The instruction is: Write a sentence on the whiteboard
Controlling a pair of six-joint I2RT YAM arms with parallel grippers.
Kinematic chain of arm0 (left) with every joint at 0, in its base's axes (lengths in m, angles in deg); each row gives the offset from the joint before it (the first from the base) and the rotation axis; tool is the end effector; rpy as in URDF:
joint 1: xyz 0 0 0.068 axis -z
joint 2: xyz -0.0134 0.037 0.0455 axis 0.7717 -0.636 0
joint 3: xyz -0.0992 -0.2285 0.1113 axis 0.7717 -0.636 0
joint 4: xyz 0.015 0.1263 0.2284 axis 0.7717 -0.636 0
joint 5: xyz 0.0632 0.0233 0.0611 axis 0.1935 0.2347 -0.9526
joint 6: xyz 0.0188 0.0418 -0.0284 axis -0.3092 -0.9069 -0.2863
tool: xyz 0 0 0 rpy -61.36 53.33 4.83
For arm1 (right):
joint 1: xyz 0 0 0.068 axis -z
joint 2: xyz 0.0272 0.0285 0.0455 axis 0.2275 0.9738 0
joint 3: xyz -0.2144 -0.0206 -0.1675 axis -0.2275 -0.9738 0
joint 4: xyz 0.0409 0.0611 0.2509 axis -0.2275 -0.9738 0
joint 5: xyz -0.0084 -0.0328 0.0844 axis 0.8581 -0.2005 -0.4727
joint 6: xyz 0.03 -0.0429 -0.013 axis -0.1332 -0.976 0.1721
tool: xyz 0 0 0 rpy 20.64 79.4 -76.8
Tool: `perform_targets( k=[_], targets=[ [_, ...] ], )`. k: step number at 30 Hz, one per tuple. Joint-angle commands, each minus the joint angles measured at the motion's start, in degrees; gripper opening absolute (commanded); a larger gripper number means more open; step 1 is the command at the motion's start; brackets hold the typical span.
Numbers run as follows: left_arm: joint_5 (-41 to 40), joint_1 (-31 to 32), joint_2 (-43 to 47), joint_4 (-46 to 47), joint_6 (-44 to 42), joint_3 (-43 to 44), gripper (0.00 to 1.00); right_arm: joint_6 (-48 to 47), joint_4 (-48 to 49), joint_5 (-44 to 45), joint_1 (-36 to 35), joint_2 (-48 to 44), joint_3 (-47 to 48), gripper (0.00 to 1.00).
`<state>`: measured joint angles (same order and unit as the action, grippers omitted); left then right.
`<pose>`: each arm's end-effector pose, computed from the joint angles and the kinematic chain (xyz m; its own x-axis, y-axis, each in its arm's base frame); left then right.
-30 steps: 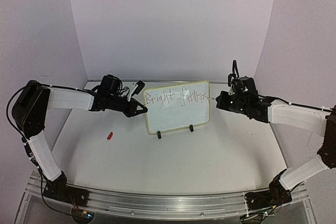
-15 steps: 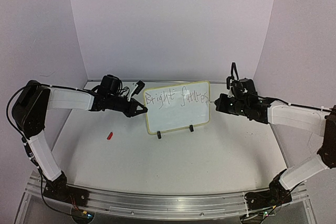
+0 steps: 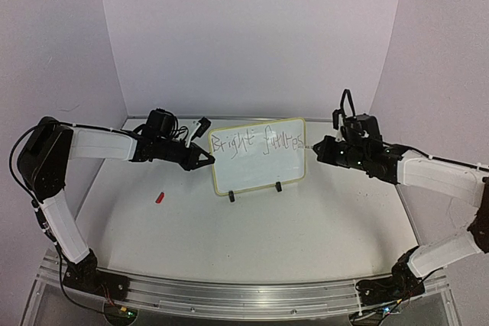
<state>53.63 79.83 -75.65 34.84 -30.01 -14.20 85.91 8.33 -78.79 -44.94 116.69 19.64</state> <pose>0.3212 -0.2033 0.2039 -0.4860 0.3230 -0.8121 0.8198 0.4906 -0.2954 0.2597 0.1611 0.2649 -0.5893 0.1936 -0.7844 -0.2814 0.8609 0.4239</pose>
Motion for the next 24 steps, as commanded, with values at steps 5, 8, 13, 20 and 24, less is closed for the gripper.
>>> perform_targets(
  k=[5,8,13,20,24],
  targets=[
    [-4.59,-0.46,-0.34,-2.29,-1.49,0.98,0.0,-1.54,0.3,-1.66,0.2,-8.22,-1.75,0.0],
    [-4.51,-0.49,-0.24,-2.37,-1.4,0.93,0.0,-1.03,1.27,-5.92,-0.75,-7.43,-1.56,0.0],
    [-4.5,-0.48,-0.32,-2.38,-1.43,0.78,0.0,-2.32,3.63,-7.27,-7.78,-2.93,0.83,0.0],
    [-4.5,-0.45,-0.05,-2.75,-1.58,0.67,0.0,-2.68,9.62,-8.65,-14.52,7.05,5.39,0.0],
    [-4.49,-0.48,0.11,-2.72,-1.45,0.56,0.0,-2.94,12.46,-4.91,-17.5,12.16,7.72,0.0]
  ],
)
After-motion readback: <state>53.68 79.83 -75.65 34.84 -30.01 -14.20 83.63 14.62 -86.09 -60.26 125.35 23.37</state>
